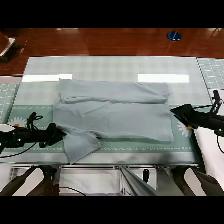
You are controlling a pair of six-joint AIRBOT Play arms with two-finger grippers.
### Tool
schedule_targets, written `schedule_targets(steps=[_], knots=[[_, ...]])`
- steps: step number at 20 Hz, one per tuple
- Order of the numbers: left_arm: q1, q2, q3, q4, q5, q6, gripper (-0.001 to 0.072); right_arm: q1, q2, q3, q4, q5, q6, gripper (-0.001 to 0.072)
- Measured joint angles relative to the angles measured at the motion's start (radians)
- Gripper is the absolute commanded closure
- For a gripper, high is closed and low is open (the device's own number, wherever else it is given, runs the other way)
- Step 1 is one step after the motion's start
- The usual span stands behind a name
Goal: Fold the shirts.
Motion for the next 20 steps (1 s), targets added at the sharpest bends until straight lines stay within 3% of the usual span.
schedule_targets(steps=[3, 6, 9, 15, 20], knots=[[-0.023, 0.0, -0.01, -0.014, 0.022, 0.008, 0.0689, -0.092, 0.0, 0.0, -0.143, 0.023, 0.059, 0.0295], [-0.031, 0.0, -0.009, -0.023, 0.032, 0.02, 0.0689, -0.144, 0.0, -0.021, -0.306, 0.15, 0.097, 0.0295], [-0.035, 0.0, -0.008, -0.047, 0.052, 0.032, 0.0689, -0.133, 0.0, -0.063, -0.365, 0.222, 0.111, 0.0295], [-0.035, 0.0, -0.008, -0.067, 0.058, 0.051, 0.0689, -0.116, -0.059, -0.1, -0.378, 0.271, 0.111, 0.0296], [-0.035, 0.0, -0.008, -0.074, 0.056, 0.056, 0.0689, -0.113, -0.175, -0.105, -0.262, 0.215, 0.062, 0.0296]])
